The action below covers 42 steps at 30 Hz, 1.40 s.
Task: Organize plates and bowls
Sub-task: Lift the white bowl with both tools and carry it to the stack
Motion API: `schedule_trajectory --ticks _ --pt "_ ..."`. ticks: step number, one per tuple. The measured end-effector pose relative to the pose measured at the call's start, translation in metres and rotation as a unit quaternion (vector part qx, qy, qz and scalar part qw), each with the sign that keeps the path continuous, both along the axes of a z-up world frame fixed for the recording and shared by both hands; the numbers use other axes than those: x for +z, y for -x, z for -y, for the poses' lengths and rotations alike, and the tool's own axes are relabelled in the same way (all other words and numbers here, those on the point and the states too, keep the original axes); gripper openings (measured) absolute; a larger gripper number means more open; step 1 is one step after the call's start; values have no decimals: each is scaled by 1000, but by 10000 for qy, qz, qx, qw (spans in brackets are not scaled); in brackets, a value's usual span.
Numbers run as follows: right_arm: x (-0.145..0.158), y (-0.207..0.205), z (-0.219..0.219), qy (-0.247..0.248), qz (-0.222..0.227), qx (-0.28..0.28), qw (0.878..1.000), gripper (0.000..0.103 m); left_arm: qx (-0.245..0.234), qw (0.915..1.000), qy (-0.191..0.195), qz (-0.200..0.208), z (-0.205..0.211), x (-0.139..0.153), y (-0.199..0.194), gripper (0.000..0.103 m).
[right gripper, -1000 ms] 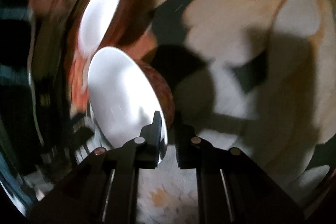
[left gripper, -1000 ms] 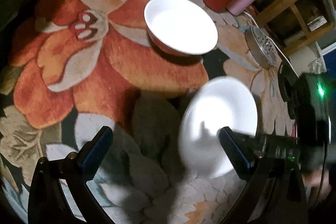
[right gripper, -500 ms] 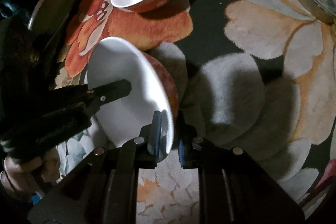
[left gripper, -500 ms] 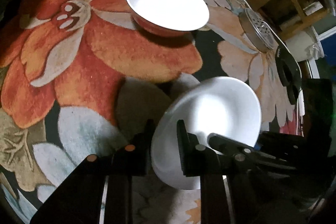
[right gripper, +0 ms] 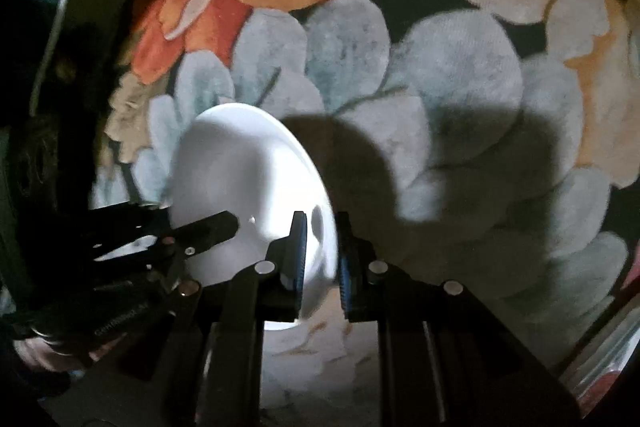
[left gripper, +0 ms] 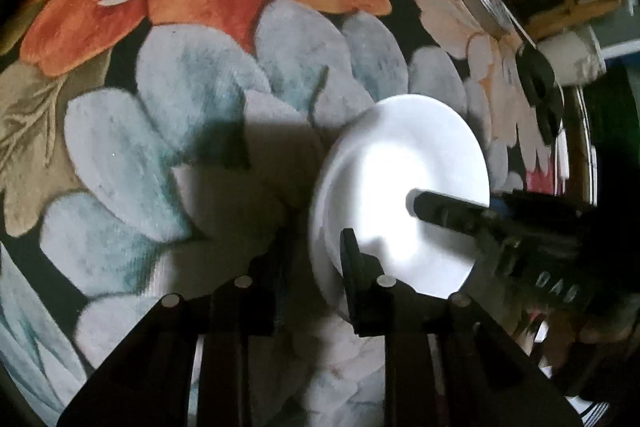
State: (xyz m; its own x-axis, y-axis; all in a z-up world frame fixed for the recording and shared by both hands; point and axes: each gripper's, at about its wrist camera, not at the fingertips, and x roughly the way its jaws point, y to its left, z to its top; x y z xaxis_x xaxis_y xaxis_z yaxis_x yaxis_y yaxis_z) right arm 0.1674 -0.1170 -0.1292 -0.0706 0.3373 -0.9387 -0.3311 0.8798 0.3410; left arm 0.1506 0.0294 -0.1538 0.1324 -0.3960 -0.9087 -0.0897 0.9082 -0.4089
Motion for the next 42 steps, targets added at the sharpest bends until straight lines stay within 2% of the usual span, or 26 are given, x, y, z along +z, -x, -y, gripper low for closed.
schedule_trajectory --ticks 3,8,9,11,14,17,26,32,39,42 --pt "-1 7 -2 191 214 45 9996 18 57 9997 -132 186 0 2 -4 25" --pt "-10 14 5 153 24 -111 9998 20 153 9995 -134 249 -2 -1 -6 25" --pt "-11 15 6 100 14 -187 9998 20 83 9994 -160 309 0 0 -6 23" --pt "-11 17 8 -3 35 -333 9994 19 -58 9992 -181 364 7 1 -9 8" --pt "-12 15 14 -113 10 -575 9983 16 -195 9982 -334 466 14 7 -8 6" --pt "-8 15 20 -161 -41 -653 9977 16 -209 9981 -302 493 15 13 -4 6" --pt "32 36 43 -92 76 -558 9984 16 -461 9955 -71 822 40 57 10 6" --pt "68 53 79 -26 284 -1053 9940 16 -737 9907 -47 1141 71 91 22 6" --pt "103 65 106 190 687 -1208 9901 16 -1000 9864 177 1291 100 115 29 6" --pt "109 71 119 150 682 -1372 9881 16 -1144 9835 156 1395 112 124 33 6"
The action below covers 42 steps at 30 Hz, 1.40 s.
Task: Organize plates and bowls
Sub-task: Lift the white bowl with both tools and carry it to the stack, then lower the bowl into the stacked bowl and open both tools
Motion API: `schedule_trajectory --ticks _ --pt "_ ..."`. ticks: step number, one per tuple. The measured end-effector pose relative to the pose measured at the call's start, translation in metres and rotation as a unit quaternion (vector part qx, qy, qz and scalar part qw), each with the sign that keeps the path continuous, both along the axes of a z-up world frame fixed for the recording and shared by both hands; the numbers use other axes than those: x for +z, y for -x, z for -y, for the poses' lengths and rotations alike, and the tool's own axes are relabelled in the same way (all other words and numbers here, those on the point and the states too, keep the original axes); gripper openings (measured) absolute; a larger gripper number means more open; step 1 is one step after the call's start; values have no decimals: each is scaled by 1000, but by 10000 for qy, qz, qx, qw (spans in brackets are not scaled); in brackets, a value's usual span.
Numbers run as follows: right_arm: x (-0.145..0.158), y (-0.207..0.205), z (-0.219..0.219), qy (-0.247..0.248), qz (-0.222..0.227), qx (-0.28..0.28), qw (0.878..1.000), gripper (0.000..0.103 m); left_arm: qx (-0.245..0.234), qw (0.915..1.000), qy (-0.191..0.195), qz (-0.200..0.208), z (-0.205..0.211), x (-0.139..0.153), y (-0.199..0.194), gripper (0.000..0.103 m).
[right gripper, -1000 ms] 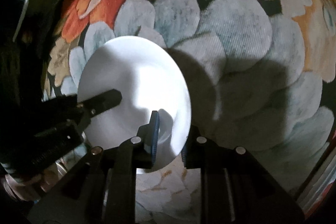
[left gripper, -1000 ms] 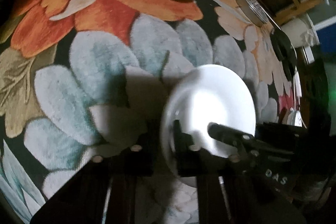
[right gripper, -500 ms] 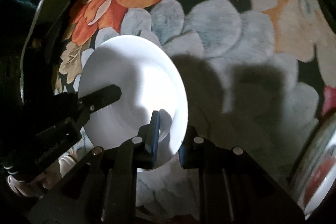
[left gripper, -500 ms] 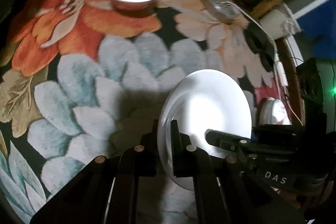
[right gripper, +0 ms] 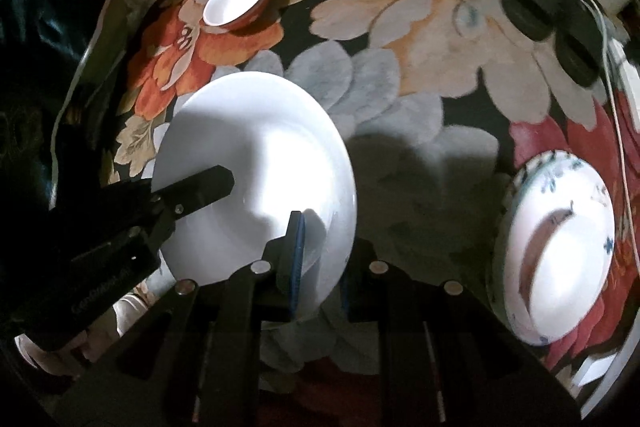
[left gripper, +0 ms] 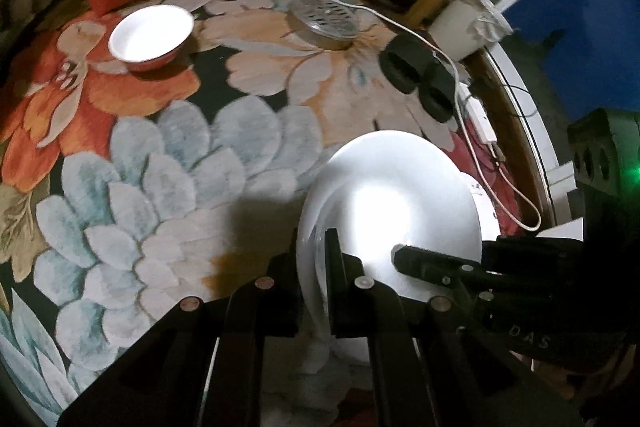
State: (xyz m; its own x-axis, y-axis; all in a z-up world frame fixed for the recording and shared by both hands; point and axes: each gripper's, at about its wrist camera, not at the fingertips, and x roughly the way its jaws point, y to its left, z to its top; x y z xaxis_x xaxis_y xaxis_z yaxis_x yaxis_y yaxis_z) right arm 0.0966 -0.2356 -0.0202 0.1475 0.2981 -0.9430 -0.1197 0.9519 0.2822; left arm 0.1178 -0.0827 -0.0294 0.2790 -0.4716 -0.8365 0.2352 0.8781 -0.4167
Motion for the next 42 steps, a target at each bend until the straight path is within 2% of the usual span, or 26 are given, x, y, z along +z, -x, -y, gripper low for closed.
schedule_trajectory --ticks 9,22,32,42 --pt "11 15 36 32 -30 -295 9996 17 -328 9994 47 109 43 11 2 6" --pt "13 31 94 147 -29 -803 9967 16 -806 9966 104 93 107 11 8 6" --pt "8 43 152 482 -127 -1346 9896 16 -1417 9899 68 28 183 -6 12 6" --pt "-17 51 212 539 -368 -2000 9776 16 -2003 9796 -133 -112 247 -34 12 7"
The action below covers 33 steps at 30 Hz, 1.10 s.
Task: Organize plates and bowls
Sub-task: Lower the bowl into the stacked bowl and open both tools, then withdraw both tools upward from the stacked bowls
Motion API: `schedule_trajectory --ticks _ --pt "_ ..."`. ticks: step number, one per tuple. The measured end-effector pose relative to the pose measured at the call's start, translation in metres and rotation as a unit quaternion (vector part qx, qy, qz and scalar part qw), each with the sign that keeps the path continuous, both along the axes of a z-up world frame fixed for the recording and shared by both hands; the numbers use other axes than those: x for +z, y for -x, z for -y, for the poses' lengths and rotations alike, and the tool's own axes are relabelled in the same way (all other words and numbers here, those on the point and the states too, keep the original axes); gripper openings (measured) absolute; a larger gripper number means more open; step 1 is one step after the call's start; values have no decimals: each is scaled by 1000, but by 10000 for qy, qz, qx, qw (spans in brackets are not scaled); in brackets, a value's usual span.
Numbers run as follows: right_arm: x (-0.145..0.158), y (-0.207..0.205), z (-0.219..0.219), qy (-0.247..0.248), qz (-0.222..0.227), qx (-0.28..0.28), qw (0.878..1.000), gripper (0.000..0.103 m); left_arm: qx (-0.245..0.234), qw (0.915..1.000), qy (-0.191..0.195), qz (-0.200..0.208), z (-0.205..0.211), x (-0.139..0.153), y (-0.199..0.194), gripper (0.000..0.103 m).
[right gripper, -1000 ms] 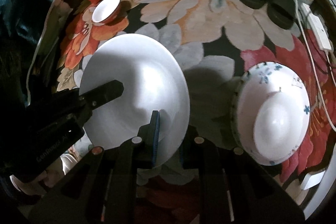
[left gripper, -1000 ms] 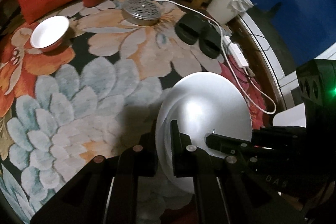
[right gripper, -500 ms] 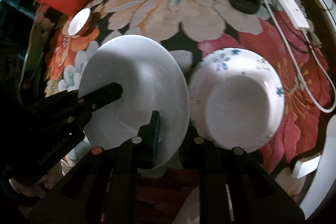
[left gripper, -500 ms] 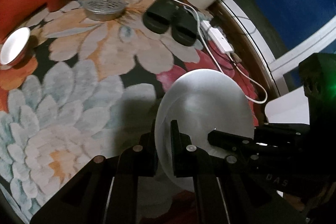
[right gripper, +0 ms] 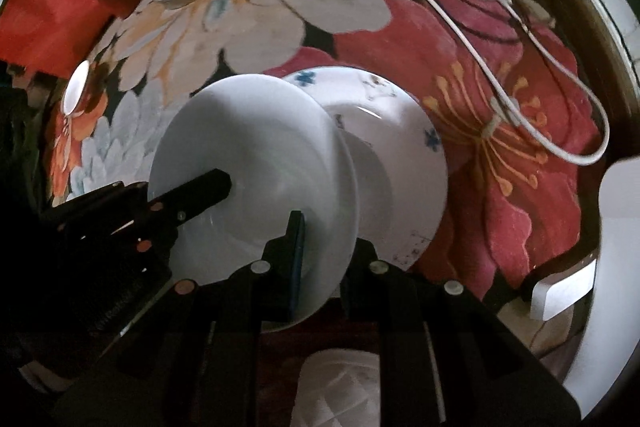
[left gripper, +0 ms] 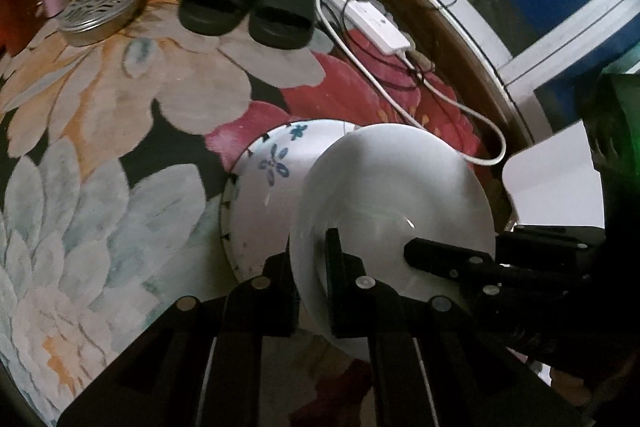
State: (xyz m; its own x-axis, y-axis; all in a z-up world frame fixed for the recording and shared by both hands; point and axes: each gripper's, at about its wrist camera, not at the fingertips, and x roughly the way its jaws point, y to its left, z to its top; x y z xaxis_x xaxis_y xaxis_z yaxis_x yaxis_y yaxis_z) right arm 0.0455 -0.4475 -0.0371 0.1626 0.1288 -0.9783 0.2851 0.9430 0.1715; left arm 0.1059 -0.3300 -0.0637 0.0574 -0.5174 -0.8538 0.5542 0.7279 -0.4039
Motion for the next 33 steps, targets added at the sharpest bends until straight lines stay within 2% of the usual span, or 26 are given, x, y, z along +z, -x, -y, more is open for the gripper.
schedule_trajectory --ticks 7,12,15,18,20,24,26,28,33 --pt "-25 6 15 -338 -251 -234 9988 15 -135 9996 -160 -204 9 -17 1 8" --pt "-26 3 17 -272 -180 -148 9994 15 -57 9994 -149 -291 5 -15 -1 9" --pt "-27 2 20 -333 -169 -199 9991 15 39 9987 -17 -508 1 -16 -4 15" --pt "-28 3 22 -413 -146 -262 9987 15 60 9980 136 -616 -2 -14 -4 29" --pt "-28 2 22 -503 -130 -320 9981 14 41 9973 293 -674 -2 -12 -2 54" --pt "-28 2 23 -619 -120 -414 9972 12 34 9968 426 -672 -4 -7 0 70" --pt "-27 3 25 -626 -91 -458 9969 11 116 9969 465 -618 -8 -3 -3 93" --pt "-25 3 26 -587 -49 -494 9970 11 230 9963 592 -578 -14 2 -8 100" --pt "-23 2 27 -590 -55 -523 9969 13 470 9949 787 -410 -29 14 -18 101"
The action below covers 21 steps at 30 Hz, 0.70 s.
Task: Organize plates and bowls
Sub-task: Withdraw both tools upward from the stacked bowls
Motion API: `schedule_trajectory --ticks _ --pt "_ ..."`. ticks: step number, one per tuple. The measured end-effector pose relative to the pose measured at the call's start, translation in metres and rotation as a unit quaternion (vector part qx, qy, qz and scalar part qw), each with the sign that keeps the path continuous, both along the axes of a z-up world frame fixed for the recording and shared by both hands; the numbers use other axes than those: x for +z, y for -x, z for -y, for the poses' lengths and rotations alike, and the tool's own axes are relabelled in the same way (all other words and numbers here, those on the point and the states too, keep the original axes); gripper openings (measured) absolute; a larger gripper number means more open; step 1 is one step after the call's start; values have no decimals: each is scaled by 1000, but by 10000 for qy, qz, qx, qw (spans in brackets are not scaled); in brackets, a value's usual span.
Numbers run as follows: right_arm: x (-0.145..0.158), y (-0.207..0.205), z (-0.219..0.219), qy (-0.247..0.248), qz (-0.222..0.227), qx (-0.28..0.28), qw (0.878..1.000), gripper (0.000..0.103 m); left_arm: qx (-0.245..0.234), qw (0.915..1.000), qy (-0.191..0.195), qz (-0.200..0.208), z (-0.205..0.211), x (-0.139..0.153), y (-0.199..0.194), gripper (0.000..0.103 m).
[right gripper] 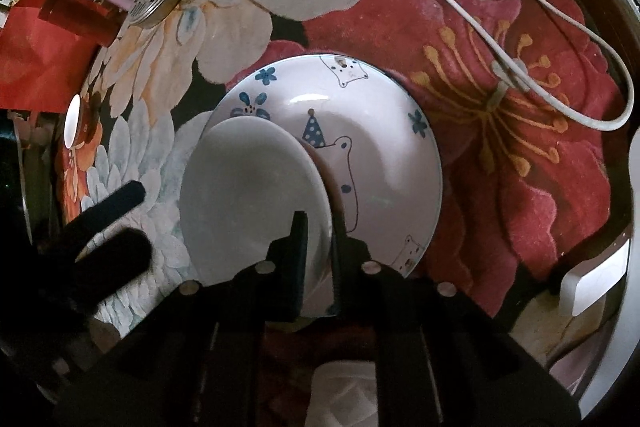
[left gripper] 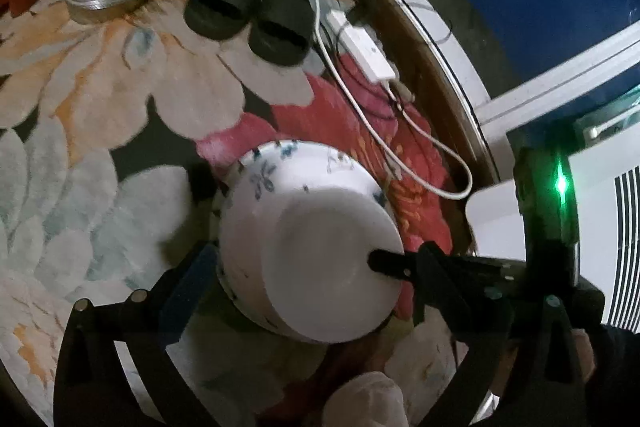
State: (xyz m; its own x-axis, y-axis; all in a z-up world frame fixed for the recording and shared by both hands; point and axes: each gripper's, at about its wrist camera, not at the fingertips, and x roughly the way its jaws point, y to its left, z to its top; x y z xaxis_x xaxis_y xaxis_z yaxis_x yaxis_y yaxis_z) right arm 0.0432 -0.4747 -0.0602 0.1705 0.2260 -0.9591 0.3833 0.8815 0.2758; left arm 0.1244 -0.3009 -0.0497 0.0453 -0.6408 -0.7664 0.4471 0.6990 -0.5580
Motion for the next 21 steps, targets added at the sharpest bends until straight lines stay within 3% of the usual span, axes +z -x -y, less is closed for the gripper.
schedule_trajectory --ticks 8,9,11,14,21 --pt "13 2 -2 349 37 59 9994 20 171 9995 -211 158 -19 -1 -3 102" --pt "16 2 -3 422 75 91 9990 24 175 9995 -231 158 -22 -1 -3 102" --pt "22 2 -4 571 166 82 9982 56 184 9992 -293 192 -27 -2 -2 102" --pt "36 3 -10 730 461 73 9962 84 173 9983 -441 336 -34 -1 1 102" --pt "46 -8 -41 1080 601 570 9907 94 288 9961 -703 453 -53 -4 3 102"
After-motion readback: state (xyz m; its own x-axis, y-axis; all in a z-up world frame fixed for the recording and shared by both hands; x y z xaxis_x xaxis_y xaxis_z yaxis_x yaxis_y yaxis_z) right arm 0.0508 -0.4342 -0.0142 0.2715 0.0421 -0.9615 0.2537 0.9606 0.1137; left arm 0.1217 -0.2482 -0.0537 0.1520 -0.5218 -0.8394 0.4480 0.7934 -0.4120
